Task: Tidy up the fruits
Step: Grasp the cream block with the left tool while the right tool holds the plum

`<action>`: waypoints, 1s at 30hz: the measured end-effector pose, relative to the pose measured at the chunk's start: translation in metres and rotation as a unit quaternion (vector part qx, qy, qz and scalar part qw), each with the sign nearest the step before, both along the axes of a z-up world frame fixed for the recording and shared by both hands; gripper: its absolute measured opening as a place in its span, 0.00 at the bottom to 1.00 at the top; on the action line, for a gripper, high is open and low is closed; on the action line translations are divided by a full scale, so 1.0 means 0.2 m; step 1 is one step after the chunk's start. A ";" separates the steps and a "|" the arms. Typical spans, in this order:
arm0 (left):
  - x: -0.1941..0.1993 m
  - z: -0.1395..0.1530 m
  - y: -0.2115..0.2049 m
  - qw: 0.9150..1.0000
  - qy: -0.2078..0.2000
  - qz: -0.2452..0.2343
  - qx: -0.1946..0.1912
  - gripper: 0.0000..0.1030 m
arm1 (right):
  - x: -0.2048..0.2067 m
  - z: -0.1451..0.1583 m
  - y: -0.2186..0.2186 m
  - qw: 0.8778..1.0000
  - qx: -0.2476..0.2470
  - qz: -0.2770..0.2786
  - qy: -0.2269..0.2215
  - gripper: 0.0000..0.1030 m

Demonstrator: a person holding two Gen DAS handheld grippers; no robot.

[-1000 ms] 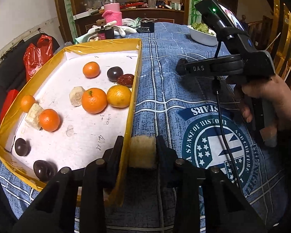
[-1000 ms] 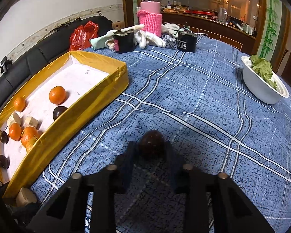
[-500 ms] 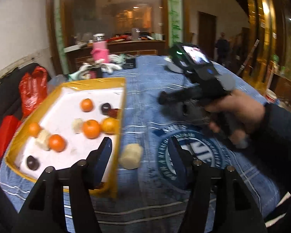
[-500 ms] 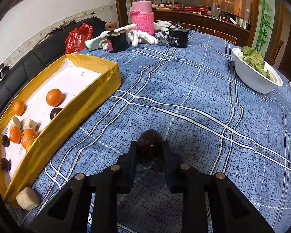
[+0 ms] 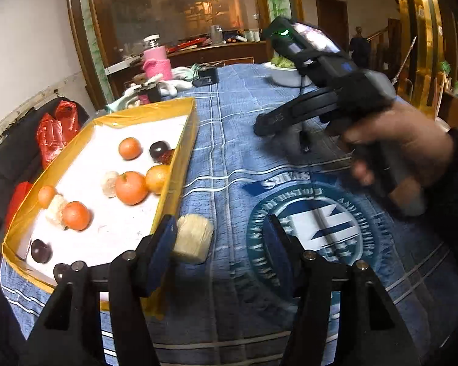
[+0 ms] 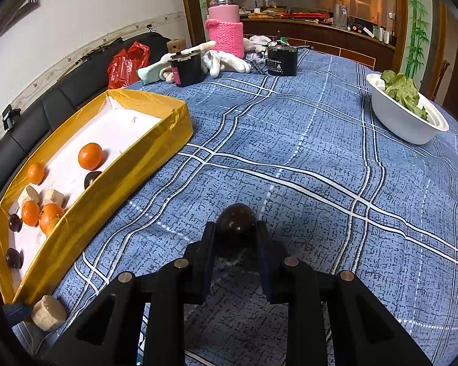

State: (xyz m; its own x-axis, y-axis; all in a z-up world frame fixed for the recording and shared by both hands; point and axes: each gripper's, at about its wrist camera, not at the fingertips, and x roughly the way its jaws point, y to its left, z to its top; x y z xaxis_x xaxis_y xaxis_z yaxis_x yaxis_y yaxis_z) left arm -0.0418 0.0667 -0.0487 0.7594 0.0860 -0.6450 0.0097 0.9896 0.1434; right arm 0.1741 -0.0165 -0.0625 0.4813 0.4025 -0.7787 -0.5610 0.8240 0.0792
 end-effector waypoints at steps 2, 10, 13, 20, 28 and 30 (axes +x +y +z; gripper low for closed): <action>0.01 0.00 0.01 1.000 0.003 0.003 0.000 0.56 | 0.00 0.00 0.00 1.000 0.001 0.001 0.000 0.25; 0.05 0.00 0.06 0.999 0.012 0.033 0.007 0.45 | -0.01 0.00 0.01 1.000 -0.004 0.002 -0.003 0.25; 0.09 0.01 0.11 0.999 0.025 0.045 -0.002 0.37 | -0.01 0.00 0.01 1.000 -0.007 0.000 -0.005 0.25; 0.04 -0.07 0.07 0.997 0.060 0.014 0.036 0.29 | -0.01 0.00 0.01 1.000 -0.011 0.000 -0.007 0.25; 0.05 -0.02 0.10 0.999 0.050 0.017 -0.014 0.26 | 0.00 0.00 0.01 1.000 -0.010 -0.001 -0.006 0.24; 0.03 0.03 0.10 0.999 0.031 0.019 -0.019 0.26 | -0.01 0.00 0.02 1.000 -0.012 -0.003 -0.006 0.24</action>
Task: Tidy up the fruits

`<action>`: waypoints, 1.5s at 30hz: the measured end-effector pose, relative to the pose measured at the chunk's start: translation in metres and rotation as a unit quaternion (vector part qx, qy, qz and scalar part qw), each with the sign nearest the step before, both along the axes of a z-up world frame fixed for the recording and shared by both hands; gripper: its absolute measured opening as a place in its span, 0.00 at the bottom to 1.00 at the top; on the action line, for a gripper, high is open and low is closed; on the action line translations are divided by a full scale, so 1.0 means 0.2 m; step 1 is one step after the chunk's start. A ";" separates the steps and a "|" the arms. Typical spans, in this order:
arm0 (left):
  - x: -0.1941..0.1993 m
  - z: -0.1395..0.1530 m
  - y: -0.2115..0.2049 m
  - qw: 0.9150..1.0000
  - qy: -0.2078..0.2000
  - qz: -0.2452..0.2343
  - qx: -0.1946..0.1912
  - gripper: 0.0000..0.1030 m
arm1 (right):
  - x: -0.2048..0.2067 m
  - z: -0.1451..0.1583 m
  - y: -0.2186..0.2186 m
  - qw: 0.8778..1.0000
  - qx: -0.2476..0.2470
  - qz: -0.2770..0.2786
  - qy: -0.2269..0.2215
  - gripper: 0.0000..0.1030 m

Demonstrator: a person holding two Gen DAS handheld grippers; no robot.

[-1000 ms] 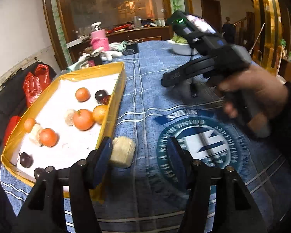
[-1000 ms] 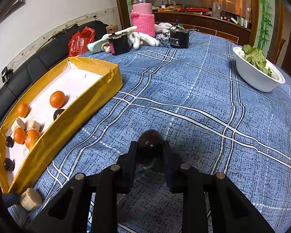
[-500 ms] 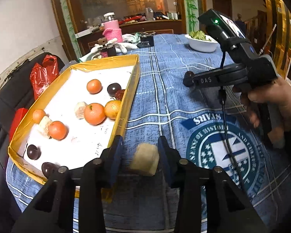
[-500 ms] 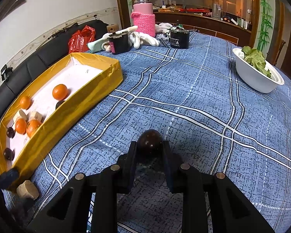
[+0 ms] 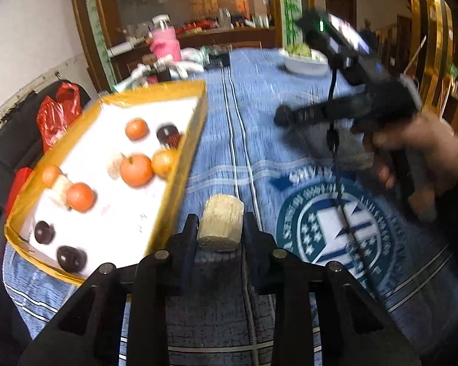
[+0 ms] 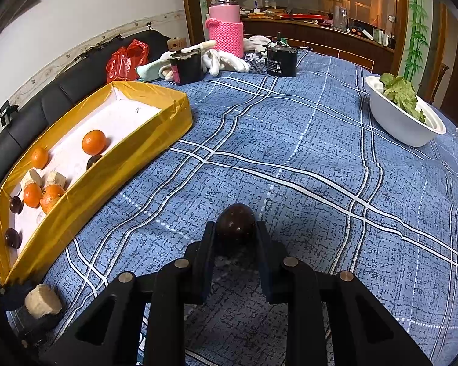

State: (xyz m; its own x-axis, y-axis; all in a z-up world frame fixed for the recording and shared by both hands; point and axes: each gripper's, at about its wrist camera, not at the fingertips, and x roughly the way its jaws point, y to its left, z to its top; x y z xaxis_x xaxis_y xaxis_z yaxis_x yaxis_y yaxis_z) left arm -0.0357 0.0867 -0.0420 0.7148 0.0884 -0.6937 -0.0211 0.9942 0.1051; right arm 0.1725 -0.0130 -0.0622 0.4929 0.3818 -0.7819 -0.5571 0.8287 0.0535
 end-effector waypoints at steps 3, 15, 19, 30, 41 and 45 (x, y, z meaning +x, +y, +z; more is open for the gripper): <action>-0.04 0.12 0.03 0.999 -0.040 0.014 -0.010 0.26 | -0.02 0.03 0.00 1.000 0.004 -0.005 -0.002 0.23; -0.03 0.24 0.50 0.979 -0.057 0.197 -0.021 0.26 | -0.37 0.44 0.55 0.992 0.035 0.108 -0.050 0.23; 0.00 0.18 0.62 0.971 -0.031 0.235 -0.027 0.27 | -0.38 0.36 0.75 0.993 0.018 0.116 -0.032 0.23; 0.00 0.16 0.67 0.966 -0.006 0.259 -0.011 0.69 | -0.43 0.33 0.81 0.995 0.003 0.089 -0.039 0.85; -0.03 0.27 0.60 0.969 -0.010 0.244 -0.032 0.88 | -0.60 0.49 0.55 0.994 0.021 0.059 -0.089 0.93; -0.04 0.27 0.57 0.969 -0.006 0.245 -0.044 1.00 | -0.65 0.55 0.51 0.993 0.019 0.066 -0.097 0.93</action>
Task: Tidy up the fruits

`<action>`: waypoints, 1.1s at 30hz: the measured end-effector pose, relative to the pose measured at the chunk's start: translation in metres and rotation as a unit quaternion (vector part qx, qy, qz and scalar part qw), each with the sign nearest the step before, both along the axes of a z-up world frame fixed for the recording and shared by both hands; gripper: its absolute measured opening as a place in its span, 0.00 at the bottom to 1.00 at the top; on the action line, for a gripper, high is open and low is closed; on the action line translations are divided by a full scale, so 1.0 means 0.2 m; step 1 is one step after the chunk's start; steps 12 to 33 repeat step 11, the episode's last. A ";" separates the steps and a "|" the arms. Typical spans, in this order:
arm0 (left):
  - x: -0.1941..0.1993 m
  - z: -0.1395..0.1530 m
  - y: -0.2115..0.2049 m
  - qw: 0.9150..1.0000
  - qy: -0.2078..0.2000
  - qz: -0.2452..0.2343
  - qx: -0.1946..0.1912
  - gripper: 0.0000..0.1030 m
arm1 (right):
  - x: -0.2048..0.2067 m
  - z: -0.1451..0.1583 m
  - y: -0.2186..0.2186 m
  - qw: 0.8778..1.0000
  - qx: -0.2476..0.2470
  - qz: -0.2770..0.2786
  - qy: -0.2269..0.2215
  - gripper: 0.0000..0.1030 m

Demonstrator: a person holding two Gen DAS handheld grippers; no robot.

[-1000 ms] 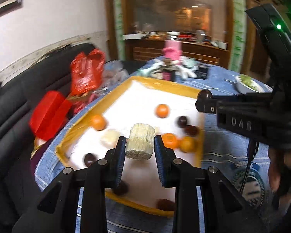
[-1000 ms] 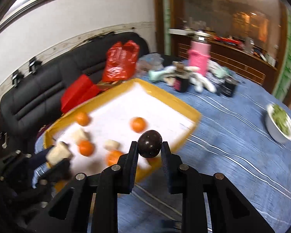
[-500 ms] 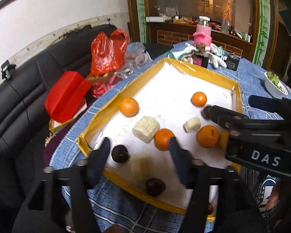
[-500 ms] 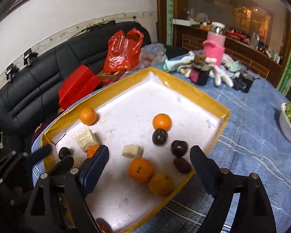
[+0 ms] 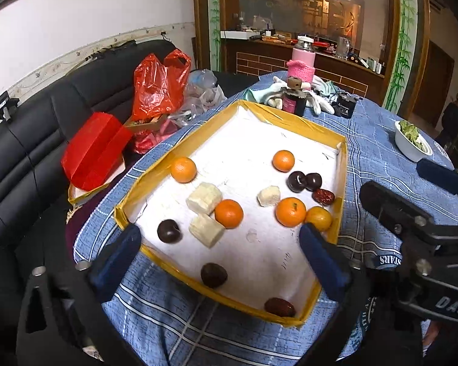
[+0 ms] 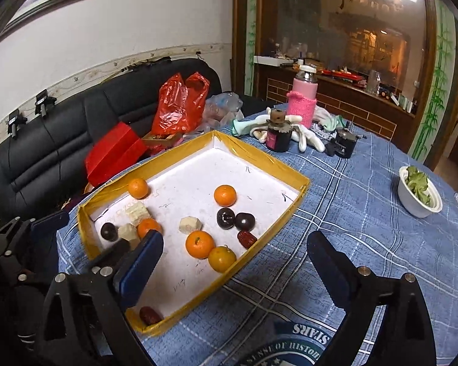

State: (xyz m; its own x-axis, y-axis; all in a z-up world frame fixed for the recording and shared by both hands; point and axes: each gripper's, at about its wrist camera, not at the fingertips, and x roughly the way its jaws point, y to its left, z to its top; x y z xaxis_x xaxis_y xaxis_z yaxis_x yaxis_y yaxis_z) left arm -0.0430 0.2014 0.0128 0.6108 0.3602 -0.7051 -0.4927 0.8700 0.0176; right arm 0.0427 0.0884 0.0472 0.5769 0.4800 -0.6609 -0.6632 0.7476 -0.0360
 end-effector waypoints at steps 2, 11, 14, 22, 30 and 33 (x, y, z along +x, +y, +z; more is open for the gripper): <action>0.00 0.00 0.00 1.000 -0.004 0.000 -0.005 1.00 | -0.02 0.03 -0.01 1.000 0.001 0.004 -0.007 0.93; 0.00 0.02 0.00 1.000 -0.009 0.009 0.014 1.00 | -0.05 0.05 0.00 1.000 0.002 0.007 -0.006 0.93; 0.00 0.02 0.00 1.000 -0.009 0.009 0.014 1.00 | -0.05 0.05 0.00 1.000 0.002 0.007 -0.006 0.93; 0.00 0.02 0.00 1.000 -0.009 0.009 0.014 1.00 | -0.05 0.05 0.00 1.000 0.002 0.007 -0.006 0.93; 0.00 0.02 0.00 1.000 -0.009 0.009 0.014 1.00 | -0.05 0.05 0.00 1.000 0.002 0.007 -0.006 0.93; 0.00 0.02 0.00 1.000 -0.009 0.009 0.014 1.00 | -0.05 0.05 0.00 1.000 0.002 0.007 -0.006 0.93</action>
